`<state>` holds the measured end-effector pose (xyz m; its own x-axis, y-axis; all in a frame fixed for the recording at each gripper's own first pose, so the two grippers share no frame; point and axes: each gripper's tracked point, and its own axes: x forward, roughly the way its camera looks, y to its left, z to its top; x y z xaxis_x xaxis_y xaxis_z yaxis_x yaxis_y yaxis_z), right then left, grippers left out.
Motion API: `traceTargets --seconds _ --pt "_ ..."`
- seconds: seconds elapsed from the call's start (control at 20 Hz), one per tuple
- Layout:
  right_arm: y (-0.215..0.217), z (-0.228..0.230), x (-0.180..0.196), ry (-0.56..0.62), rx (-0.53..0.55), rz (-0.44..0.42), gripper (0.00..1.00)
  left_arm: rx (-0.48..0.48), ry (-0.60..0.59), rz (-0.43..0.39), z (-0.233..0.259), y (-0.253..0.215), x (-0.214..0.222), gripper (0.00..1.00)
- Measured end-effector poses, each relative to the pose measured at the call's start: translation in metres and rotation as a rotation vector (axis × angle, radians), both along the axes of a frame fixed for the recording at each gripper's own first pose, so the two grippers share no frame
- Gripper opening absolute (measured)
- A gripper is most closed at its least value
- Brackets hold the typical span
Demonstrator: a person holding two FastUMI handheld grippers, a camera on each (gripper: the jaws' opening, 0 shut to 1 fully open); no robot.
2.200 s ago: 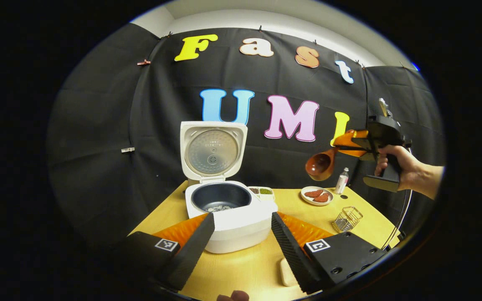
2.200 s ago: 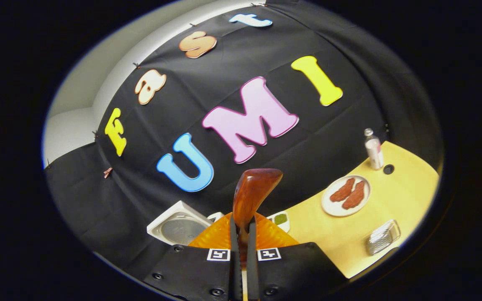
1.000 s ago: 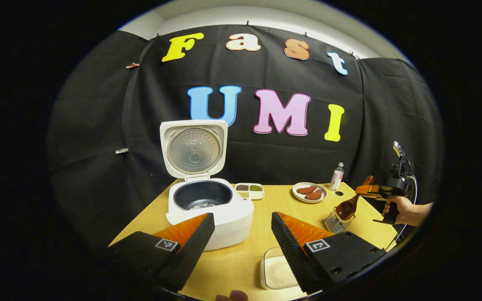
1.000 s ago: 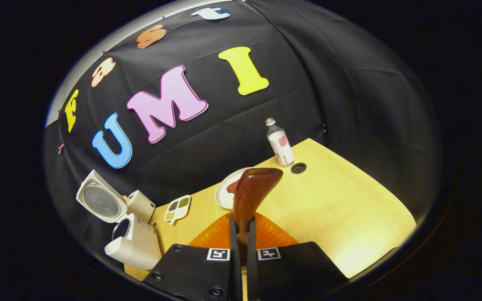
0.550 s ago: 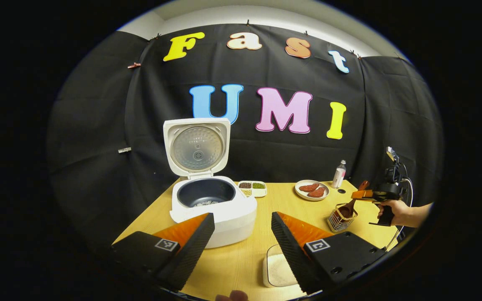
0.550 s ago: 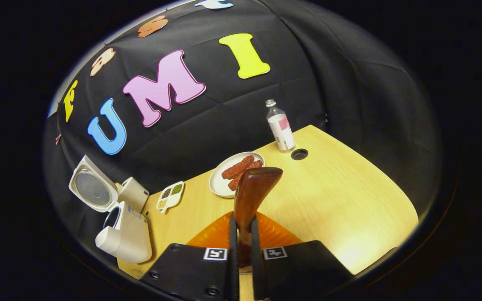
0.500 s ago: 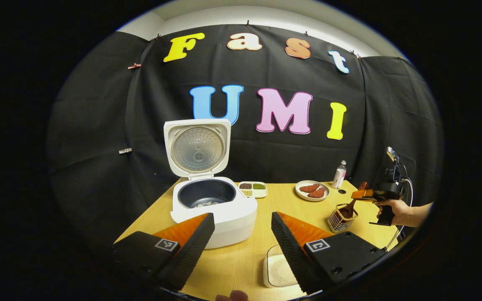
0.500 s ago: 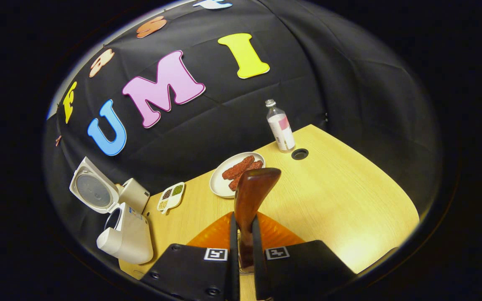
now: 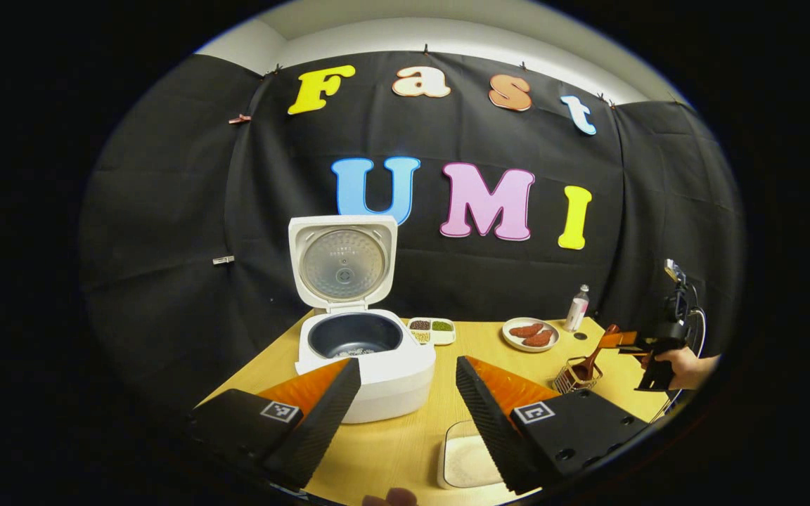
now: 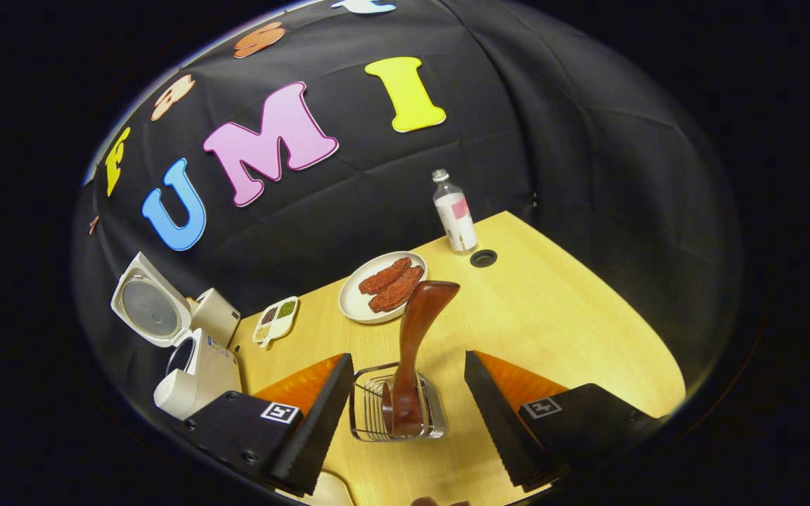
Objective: Close the left gripper, press the button to open the rice cooker; take a wooden spoon from the chopstick holder with the right hand, scoop a spoonful of rice and pour it into the rice cooker, then put the wooden spoon back into the chopstick holder.
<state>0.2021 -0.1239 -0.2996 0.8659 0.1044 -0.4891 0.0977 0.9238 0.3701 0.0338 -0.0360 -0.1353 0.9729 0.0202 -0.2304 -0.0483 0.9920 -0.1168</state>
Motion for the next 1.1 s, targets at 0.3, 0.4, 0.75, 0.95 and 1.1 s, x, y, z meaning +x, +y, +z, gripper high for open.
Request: traceTargets --seconds 0.3,0.4,0.75,0.95,1.1 --pt "-0.011 0.068 -0.051 -0.145 -0.151 0.056 0.98 0.037 -0.057 0.065 0.032 0.011 0.011 0.95" --pt "-0.006 0.091 -0.070 -0.182 -0.150 0.077 0.98 0.047 -0.082 0.099 0.048 0.019 0.018 0.94" --pt "-0.008 0.166 -0.126 -0.263 -0.142 0.153 0.98 0.023 -0.201 0.170 0.133 0.067 0.062 0.94" --pt "-0.011 0.186 -0.148 -0.300 -0.236 0.156 0.98 -0.050 -0.248 0.217 0.179 0.111 0.102 0.94" --pt "0.001 0.183 -0.167 -0.275 -0.244 0.169 0.98 -0.058 -0.312 0.250 0.210 0.139 0.136 0.94"
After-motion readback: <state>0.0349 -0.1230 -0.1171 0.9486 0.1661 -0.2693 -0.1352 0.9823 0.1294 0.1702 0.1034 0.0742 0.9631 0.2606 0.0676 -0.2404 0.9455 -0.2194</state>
